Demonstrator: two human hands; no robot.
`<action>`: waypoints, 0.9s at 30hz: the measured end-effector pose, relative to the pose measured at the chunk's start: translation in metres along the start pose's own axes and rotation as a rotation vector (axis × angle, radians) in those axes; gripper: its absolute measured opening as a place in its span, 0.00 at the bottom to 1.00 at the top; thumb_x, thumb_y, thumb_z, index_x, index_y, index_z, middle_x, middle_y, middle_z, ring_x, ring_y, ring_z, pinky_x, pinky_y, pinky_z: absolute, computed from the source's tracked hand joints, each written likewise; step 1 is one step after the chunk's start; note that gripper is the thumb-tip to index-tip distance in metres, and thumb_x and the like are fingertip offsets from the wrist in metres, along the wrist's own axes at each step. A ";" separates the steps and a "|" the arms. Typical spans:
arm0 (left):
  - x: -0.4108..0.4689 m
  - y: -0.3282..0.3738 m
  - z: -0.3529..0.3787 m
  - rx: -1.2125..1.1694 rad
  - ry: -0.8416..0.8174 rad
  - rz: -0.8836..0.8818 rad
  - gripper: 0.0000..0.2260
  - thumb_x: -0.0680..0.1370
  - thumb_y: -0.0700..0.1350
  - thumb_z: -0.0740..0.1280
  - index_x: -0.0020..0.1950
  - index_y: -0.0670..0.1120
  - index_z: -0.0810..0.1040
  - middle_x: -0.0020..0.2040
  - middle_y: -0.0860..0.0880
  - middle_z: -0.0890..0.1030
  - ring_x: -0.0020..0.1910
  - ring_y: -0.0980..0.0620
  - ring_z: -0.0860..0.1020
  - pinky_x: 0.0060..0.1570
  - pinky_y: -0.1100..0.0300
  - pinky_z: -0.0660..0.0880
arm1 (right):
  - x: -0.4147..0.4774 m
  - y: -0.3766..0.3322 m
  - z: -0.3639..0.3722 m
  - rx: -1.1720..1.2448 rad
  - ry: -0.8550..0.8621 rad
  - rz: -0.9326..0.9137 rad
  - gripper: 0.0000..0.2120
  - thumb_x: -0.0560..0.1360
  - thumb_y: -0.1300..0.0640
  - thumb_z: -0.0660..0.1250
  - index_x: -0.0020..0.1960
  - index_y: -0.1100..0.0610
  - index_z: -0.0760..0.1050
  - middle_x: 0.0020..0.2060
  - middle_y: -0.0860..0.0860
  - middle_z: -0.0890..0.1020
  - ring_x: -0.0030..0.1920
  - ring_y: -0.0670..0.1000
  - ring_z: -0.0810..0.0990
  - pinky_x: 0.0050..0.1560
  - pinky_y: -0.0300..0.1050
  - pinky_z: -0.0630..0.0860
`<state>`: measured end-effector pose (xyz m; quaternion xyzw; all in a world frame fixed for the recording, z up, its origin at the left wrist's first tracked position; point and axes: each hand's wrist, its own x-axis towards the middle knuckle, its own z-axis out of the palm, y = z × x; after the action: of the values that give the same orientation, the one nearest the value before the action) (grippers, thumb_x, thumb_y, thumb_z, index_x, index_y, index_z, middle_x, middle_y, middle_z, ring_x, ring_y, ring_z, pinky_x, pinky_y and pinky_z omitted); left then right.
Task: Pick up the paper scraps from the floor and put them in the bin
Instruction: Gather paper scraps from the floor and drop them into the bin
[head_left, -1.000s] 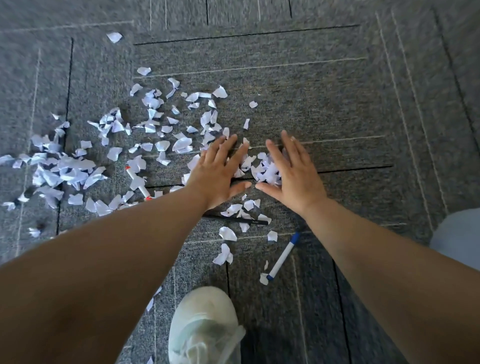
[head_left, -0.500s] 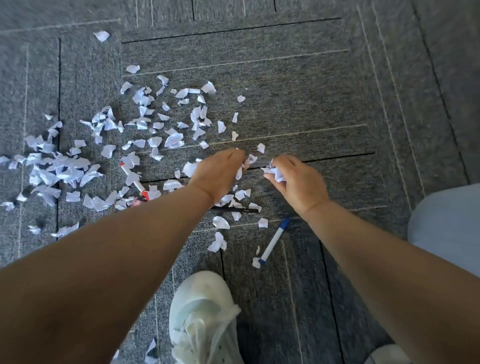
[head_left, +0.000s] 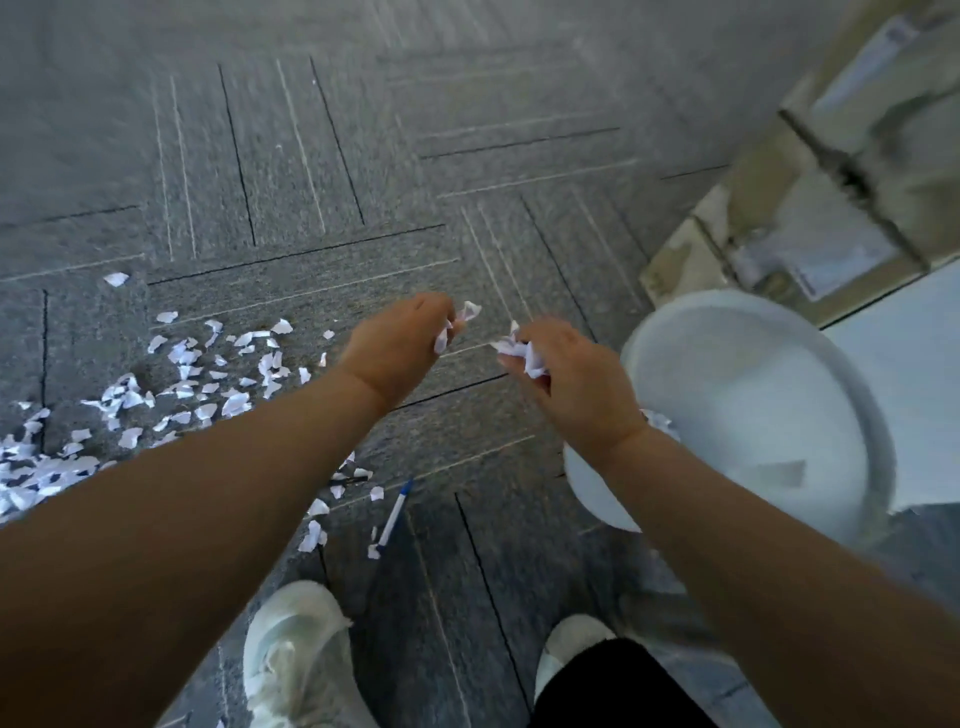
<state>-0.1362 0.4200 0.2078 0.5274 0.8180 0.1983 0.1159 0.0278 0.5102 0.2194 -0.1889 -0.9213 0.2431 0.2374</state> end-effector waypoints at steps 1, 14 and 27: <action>0.002 0.016 -0.006 0.005 0.008 0.018 0.09 0.79 0.46 0.60 0.52 0.41 0.74 0.48 0.41 0.79 0.44 0.40 0.76 0.37 0.57 0.64 | -0.005 0.003 -0.022 0.008 0.026 0.058 0.09 0.75 0.52 0.61 0.37 0.53 0.67 0.42 0.60 0.82 0.39 0.62 0.81 0.35 0.53 0.78; 0.012 0.205 0.022 0.071 -0.134 0.397 0.07 0.77 0.40 0.61 0.54 0.43 0.71 0.52 0.43 0.76 0.47 0.43 0.75 0.40 0.52 0.72 | -0.104 0.055 -0.154 -0.377 -0.002 0.664 0.14 0.75 0.49 0.64 0.56 0.57 0.70 0.57 0.56 0.77 0.54 0.59 0.77 0.51 0.52 0.75; 0.025 0.219 0.080 0.417 -0.576 0.388 0.32 0.78 0.61 0.53 0.75 0.53 0.40 0.76 0.50 0.40 0.74 0.47 0.39 0.71 0.41 0.43 | -0.121 0.048 -0.160 -0.493 -0.059 0.807 0.30 0.74 0.53 0.64 0.70 0.56 0.54 0.68 0.57 0.65 0.65 0.59 0.66 0.64 0.55 0.66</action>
<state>0.0637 0.5390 0.2344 0.7183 0.6599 -0.1095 0.1913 0.2222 0.5504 0.2748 -0.5756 -0.8109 0.0953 0.0460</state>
